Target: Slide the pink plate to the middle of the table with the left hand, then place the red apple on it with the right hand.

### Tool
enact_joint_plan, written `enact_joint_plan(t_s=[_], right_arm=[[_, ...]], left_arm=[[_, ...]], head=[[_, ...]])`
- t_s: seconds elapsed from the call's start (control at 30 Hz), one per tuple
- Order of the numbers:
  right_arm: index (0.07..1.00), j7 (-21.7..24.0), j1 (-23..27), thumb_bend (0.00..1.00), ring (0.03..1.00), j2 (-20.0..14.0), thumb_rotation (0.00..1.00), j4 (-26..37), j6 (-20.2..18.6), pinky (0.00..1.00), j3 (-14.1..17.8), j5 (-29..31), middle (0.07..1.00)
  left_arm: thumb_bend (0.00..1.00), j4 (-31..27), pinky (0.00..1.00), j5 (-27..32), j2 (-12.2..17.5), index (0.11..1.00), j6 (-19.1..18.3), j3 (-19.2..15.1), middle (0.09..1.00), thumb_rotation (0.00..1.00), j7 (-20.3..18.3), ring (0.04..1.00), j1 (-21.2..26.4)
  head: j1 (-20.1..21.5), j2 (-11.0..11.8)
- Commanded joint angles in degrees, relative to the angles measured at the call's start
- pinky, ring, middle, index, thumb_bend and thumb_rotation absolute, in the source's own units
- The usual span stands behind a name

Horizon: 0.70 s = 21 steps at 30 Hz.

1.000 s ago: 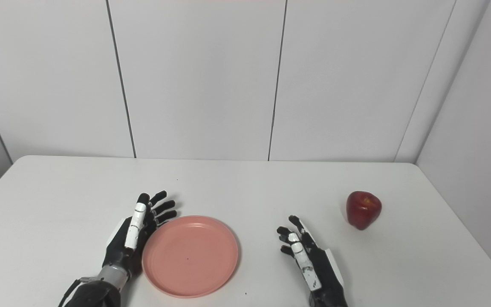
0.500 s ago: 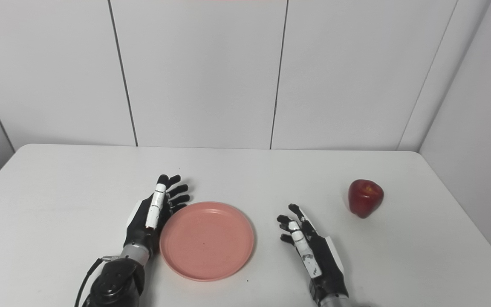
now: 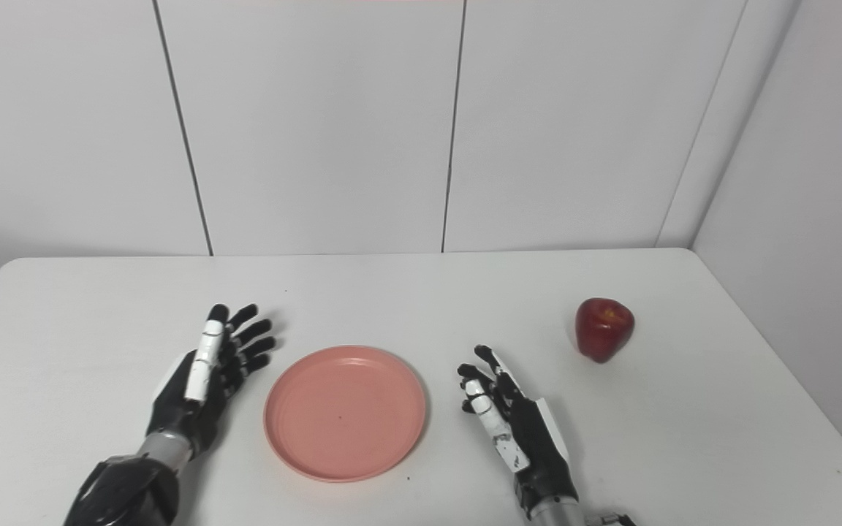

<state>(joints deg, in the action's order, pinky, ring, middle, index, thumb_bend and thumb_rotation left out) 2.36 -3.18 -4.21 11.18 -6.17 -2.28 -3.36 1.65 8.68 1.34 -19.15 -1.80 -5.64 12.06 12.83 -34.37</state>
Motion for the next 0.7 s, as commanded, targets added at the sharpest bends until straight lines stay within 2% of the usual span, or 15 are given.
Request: enact_joint_plan(t_s=[0.0, 0.1, 0.13, 0.17, 0.23, 0.37, 0.4, 0.47, 0.57, 0.67], right_arm=[[0.915, -1.1, 1.8, 0.8, 0.825, -1.0, 0.77, 5.6, 2.5, 0.73, 0.3, -3.0, 0.842], [0.907, -1.7, 3.2, 0.8, 0.798, -3.6, 0.78, 9.7, 2.0, 0.7, 0.2, -10.6, 0.837], [0.896, -1.8, 3.7, 0.81, 0.799, -4.4, 0.76, 10.7, 1.3, 0.71, 0.1, -13.1, 0.839], [0.889, -1.6, 4.3, 0.84, 0.799, -5.5, 0.71, 11.7, 0.7, 0.68, 0.0, -16.0, 0.842], [0.885, -0.9, 5.4, 0.85, 0.798, -7.1, 0.68, 13.2, -0.9, 0.67, -0.1, -20.3, 0.844], [0.88, 2.0, 8.6, 0.93, 0.815, -10.9, 0.47, 15.3, -4.3, 0.66, 0.0, -26.9, 0.866], [0.876, 2.9, 9.6, 0.94, 0.807, -11.9, 0.41, 15.5, -5.1, 0.65, 0.1, -27.9, 0.86], [0.874, 4.8, 11.5, 0.94, 0.804, -13.5, 0.39, 15.5, -6.4, 0.65, 0.7, -28.6, 0.857], [0.865, 7.0, 14.0, 0.96, 0.78, -15.6, 0.3, 15.0, -7.7, 0.64, 1.5, -29.0, 0.845], [0.868, 8.5, 16.8, 0.99, 0.781, -18.5, 0.3, 12.4, -7.7, 0.63, 2.4, -29.1, 0.854]], left_arm=[[0.69, -2.7, 0.89, 1.2, 0.4, 0.888, 0.4, -0.3, 0.879, 0.96, -1.0, 0.858, 0.3], [0.69, -2.1, 0.9, 1.7, 0.4, 0.895, 0.8, -0.8, 0.882, 0.96, -0.6, 0.861, -0.4], [0.68, -1.9, 0.89, 1.6, 0.3, 0.9, 0.7, -0.9, 0.885, 0.97, -0.4, 0.86, -0.4], [0.67, -1.5, 0.89, 1.7, 0.1, 0.908, 0.8, -1.0, 0.89, 0.97, -0.3, 0.862, -0.4], [0.67, -0.7, 0.89, 1.9, -0.1, 0.912, 1.4, -1.4, 0.893, 0.97, -0.5, 0.863, -0.3], [0.7, 1.0, 0.87, 2.1, -0.4, 0.909, 2.8, -1.9, 0.887, 0.95, -0.8, 0.857, 0.1], [0.7, 1.4, 0.87, 2.2, -0.4, 0.909, 3.1, -1.9, 0.888, 0.95, -0.9, 0.857, 0.2], [0.7, 2.1, 0.87, 2.4, -0.4, 0.91, 3.6, -1.9, 0.888, 0.95, -1.2, 0.858, 0.3], [0.69, 2.6, 0.89, 2.8, -0.5, 0.918, 4.0, -1.8, 0.894, 0.96, -1.3, 0.861, 0.4], [0.68, 2.6, 0.89, 2.4, -0.6, 0.915, 3.9, -1.5, 0.893, 0.97, -1.2, 0.861, 0.4]], head=[[0.0, 0.0], [0.0, 0.0], [0.0, 0.1], [0.1, 0.2], [0.4, 0.4], [1.2, 1.1], [1.3, 1.3], [1.3, 1.7], [1.2, 1.9], [1.2, 2.2]])
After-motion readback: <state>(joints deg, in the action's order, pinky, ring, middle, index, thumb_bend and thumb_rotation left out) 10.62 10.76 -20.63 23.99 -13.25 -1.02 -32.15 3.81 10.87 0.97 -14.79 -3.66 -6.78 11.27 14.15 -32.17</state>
